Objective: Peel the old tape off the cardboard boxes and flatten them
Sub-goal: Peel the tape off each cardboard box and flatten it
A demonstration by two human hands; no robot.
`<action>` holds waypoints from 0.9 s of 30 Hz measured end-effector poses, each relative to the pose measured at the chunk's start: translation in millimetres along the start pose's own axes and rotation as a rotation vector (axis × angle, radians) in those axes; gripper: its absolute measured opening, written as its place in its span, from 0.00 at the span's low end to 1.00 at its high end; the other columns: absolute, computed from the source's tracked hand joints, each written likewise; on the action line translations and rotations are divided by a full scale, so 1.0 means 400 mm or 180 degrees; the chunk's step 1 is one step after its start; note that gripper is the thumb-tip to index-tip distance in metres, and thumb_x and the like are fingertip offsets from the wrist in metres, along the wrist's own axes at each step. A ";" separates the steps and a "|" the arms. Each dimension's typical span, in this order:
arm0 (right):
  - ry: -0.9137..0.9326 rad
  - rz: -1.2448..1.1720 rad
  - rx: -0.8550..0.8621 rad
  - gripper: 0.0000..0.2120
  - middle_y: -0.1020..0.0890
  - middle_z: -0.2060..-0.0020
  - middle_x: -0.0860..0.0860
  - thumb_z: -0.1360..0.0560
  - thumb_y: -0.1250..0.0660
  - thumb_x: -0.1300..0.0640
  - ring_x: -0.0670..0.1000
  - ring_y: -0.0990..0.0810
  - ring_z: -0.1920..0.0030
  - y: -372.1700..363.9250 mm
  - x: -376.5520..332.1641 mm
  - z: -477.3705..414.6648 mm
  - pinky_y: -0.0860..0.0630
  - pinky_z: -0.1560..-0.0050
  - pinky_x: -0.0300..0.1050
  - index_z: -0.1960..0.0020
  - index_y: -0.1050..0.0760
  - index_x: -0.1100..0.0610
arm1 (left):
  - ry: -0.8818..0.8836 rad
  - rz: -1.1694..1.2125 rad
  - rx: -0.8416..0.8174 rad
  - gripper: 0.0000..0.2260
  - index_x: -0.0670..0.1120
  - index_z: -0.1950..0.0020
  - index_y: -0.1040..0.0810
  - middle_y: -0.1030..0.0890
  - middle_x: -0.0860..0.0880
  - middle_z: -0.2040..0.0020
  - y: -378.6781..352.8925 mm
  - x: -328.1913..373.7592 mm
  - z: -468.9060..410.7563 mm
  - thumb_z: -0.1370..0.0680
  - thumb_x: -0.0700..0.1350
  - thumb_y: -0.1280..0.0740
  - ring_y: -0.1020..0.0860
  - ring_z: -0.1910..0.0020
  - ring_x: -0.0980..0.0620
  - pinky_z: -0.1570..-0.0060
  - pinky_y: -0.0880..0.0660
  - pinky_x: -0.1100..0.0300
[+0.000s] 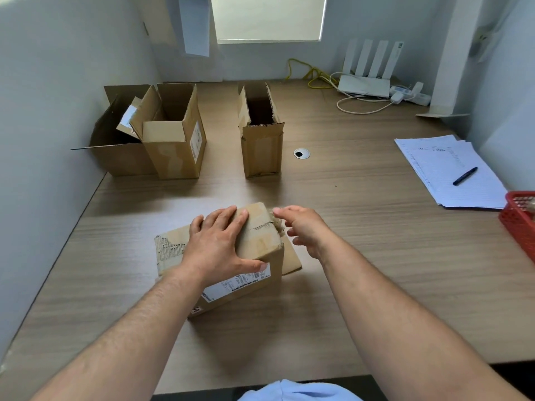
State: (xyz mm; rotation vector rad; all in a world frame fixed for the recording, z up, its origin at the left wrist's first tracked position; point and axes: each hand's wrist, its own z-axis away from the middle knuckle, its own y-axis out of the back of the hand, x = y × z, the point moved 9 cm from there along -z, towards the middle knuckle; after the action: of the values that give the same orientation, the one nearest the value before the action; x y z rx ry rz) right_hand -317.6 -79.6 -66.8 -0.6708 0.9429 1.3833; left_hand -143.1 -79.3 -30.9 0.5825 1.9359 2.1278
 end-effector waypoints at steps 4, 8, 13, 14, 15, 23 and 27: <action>-0.0013 -0.0411 0.0111 0.06 0.23 0.69 0.52 0.24 0.35 0.64 0.48 0.26 0.72 -0.015 0.014 0.013 0.29 0.74 0.39 0.58 0.29 0.57 | -0.0027 -0.0070 0.0062 0.51 0.58 0.22 0.51 0.48 0.53 0.22 0.003 0.003 0.002 0.40 0.80 0.44 0.52 0.24 0.49 0.27 0.57 0.42; 0.0095 -0.0831 0.0537 0.11 0.25 0.68 0.57 0.24 0.41 0.70 0.51 0.26 0.72 0.028 0.040 0.026 0.24 0.75 0.39 0.63 0.31 0.61 | -0.0084 -0.0079 0.0185 0.51 0.58 0.23 0.49 0.45 0.53 0.22 0.016 0.010 0.006 0.41 0.80 0.44 0.48 0.26 0.50 0.29 0.51 0.45; 0.0429 -0.1135 0.0641 0.08 0.22 0.69 0.56 0.23 0.39 0.68 0.46 0.23 0.75 0.116 0.033 0.039 0.23 0.73 0.39 0.61 0.29 0.61 | -0.0133 -0.0131 0.0206 0.50 0.58 0.23 0.48 0.44 0.53 0.23 0.024 0.075 0.012 0.40 0.79 0.41 0.47 0.26 0.50 0.29 0.51 0.46; 0.0504 -0.1158 0.0629 0.06 0.22 0.69 0.56 0.23 0.38 0.68 0.46 0.23 0.75 0.137 0.025 0.042 0.23 0.74 0.39 0.59 0.29 0.61 | -0.0157 -0.0128 0.0212 0.50 0.58 0.23 0.48 0.44 0.53 0.23 0.025 0.102 0.008 0.40 0.78 0.40 0.47 0.27 0.50 0.29 0.51 0.46; 0.0569 -0.1190 0.0612 0.04 0.22 0.68 0.56 0.24 0.37 0.68 0.46 0.22 0.75 0.164 0.017 0.047 0.24 0.74 0.39 0.55 0.30 0.61 | -0.0180 -0.0126 0.0233 0.50 0.57 0.23 0.47 0.44 0.53 0.23 0.025 0.136 0.001 0.40 0.78 0.40 0.47 0.27 0.50 0.29 0.51 0.47; 0.1087 -0.0868 0.1097 0.03 0.20 0.66 0.50 0.26 0.33 0.64 0.44 0.27 0.72 0.600 0.025 0.132 0.33 0.76 0.35 0.55 0.24 0.57 | -0.0466 -0.0184 0.0249 0.50 0.58 0.24 0.48 0.43 0.52 0.24 -0.007 0.535 -0.106 0.41 0.79 0.42 0.46 0.27 0.49 0.30 0.50 0.49; 0.1229 -0.1010 0.1577 0.02 0.20 0.64 0.50 0.26 0.32 0.63 0.44 0.26 0.70 0.869 0.057 0.171 0.32 0.74 0.32 0.56 0.23 0.57 | -0.0670 -0.0254 0.0211 0.50 0.58 0.24 0.48 0.43 0.52 0.24 -0.041 0.756 -0.164 0.40 0.79 0.41 0.46 0.27 0.49 0.30 0.50 0.49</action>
State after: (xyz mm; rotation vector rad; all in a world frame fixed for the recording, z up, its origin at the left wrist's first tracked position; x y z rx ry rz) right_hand -650.7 27.3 -7.0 -0.6784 1.3593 0.7073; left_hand -444.9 -13.7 -6.1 0.6987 1.8863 1.8785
